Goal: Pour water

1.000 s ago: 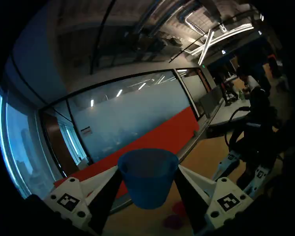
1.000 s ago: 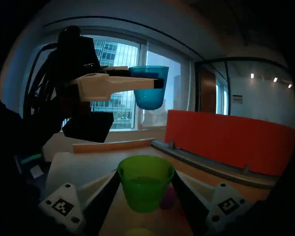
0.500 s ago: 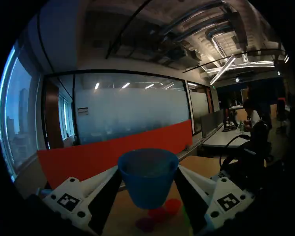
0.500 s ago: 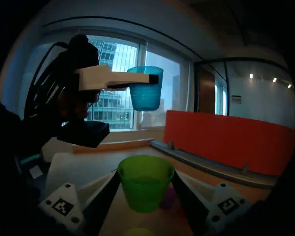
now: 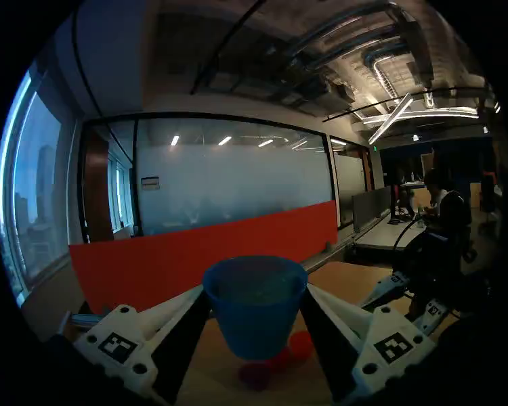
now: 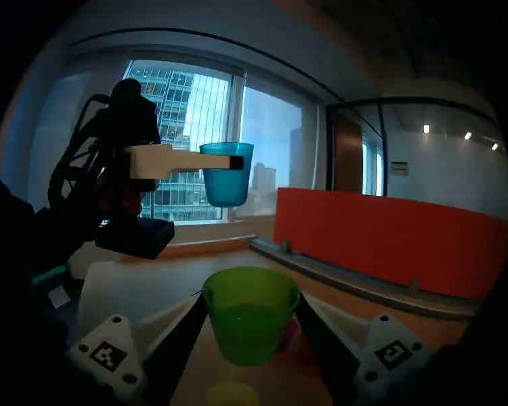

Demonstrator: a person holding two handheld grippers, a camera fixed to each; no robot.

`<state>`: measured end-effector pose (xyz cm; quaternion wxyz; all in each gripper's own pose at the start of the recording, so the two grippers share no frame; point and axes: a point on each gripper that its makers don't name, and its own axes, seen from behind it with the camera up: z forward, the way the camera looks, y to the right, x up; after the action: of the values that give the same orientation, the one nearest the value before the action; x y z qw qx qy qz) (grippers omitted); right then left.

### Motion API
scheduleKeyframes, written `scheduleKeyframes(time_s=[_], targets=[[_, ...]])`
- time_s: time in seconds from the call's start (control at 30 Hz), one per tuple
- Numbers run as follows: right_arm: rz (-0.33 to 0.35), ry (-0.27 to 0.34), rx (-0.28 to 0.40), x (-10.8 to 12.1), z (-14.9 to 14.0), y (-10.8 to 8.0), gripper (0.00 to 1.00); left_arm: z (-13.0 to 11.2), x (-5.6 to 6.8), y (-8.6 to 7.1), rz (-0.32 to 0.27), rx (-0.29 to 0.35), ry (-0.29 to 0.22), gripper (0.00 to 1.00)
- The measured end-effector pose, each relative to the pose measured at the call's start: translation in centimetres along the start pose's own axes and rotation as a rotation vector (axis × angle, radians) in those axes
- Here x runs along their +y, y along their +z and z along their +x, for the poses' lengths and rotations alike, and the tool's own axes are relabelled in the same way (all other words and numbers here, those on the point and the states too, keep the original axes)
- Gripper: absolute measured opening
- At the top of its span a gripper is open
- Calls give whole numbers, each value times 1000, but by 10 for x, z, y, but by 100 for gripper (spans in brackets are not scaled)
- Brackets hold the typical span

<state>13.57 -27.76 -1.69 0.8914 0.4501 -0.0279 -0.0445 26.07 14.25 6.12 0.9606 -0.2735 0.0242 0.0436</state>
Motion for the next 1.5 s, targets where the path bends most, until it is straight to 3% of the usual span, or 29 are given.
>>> scheduleKeyframes(time_s=[0.4,0.8,1.13,1.5], targets=[[-64,2,-8,21,-5,-33,91,-23,-6,-9,11,-26,-18,85],[-97,20,-16,32,-12,-55,91,-37,0,-10,-2,-41,-8,85],[-109,26,-66,38,-38,-63,91,-71,3,-8,-11,-95,-1,85],[-88,30,-168,38,-75,-68,91,-121,11,-8,-44,-187,0,85]])
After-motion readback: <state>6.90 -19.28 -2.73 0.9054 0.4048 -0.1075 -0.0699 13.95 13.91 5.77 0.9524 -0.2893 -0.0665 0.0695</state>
